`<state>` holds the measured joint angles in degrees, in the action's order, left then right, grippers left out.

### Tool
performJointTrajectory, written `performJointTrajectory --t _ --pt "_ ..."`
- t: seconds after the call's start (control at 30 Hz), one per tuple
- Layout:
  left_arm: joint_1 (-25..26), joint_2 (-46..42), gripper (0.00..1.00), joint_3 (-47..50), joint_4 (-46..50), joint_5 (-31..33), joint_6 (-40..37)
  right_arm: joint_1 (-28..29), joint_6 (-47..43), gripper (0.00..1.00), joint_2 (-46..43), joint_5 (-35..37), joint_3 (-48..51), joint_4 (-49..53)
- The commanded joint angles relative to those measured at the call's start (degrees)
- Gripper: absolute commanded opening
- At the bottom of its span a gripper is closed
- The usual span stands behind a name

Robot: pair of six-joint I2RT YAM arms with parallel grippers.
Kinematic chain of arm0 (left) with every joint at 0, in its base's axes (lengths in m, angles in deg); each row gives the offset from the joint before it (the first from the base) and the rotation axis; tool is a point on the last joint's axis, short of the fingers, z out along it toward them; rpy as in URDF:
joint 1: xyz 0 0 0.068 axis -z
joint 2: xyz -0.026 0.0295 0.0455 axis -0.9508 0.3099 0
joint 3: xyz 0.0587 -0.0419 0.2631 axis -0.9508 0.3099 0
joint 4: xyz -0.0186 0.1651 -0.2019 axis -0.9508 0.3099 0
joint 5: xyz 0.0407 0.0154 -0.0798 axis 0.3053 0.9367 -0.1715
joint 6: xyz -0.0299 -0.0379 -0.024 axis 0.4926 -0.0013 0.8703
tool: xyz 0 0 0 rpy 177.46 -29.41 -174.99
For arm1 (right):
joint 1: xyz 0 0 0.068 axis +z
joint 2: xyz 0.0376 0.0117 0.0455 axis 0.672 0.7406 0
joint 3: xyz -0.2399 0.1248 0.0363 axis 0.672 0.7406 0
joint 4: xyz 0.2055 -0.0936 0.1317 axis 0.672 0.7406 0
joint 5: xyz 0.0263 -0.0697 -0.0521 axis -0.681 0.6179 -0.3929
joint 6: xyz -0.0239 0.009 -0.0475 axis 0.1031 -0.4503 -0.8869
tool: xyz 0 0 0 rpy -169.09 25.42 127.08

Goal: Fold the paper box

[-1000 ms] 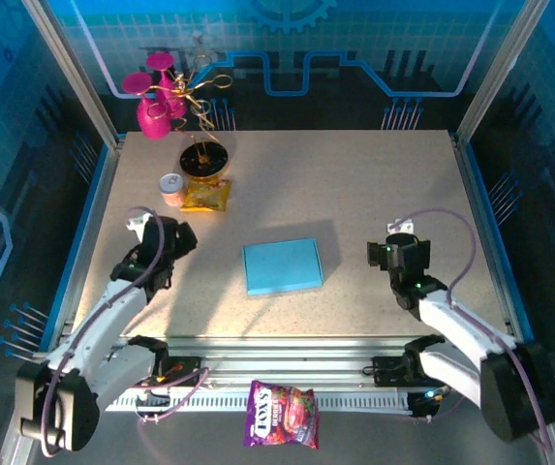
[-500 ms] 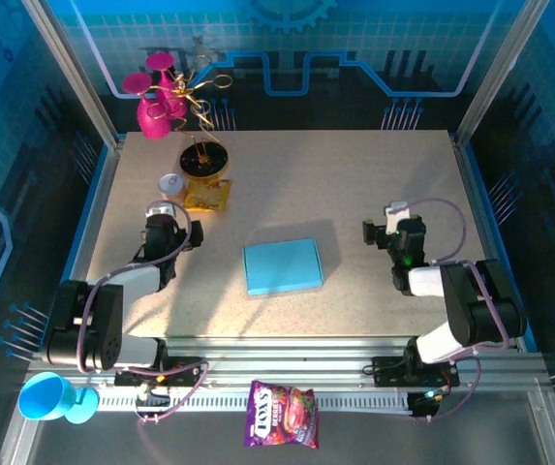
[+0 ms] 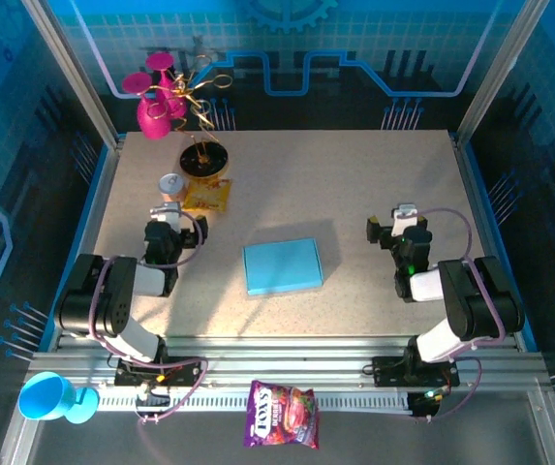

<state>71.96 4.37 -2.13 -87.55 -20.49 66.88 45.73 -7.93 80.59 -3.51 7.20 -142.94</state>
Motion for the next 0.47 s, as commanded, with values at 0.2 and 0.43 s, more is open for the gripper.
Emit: performJointTrajectory --t 0.2,0.43 --pt "-0.71 -1.05 0.99 -0.78 1.18 -2.1 0.2 2.93 -3.58 1.0 -0.07 -0.42 -2.43 3.22" --pt "-0.65 -1.08 0.99 -0.8 1.13 -2.09 0.19 1.81 -3.41 1.0 -0.24 -3.85 -2.78 4.13"
